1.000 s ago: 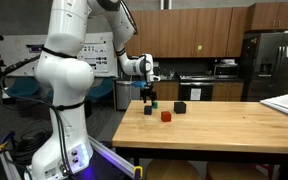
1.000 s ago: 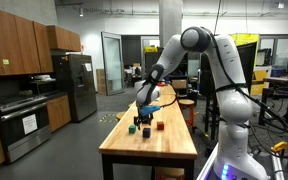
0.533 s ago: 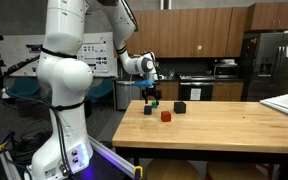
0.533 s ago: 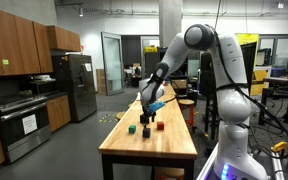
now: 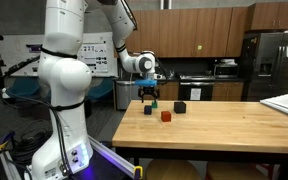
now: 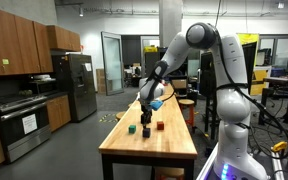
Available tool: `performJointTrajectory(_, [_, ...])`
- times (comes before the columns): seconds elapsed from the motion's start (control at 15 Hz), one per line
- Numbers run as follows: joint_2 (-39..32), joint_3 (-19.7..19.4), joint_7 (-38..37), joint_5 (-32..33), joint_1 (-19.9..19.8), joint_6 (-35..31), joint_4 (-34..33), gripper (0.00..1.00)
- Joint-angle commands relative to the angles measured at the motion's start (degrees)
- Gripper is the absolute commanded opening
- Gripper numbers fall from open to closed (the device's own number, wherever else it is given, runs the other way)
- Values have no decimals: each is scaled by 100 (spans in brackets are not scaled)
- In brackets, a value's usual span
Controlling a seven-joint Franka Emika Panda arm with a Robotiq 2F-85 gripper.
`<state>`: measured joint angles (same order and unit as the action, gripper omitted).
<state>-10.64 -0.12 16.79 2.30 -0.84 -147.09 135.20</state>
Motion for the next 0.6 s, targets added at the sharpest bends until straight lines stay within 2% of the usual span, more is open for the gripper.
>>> performJointTrajectory(0.0, [129,175,664,-186,-144,131,142,100])
performJointTrajectory(0.53, [-89,213,1001,-95,-123,254,-6,100])
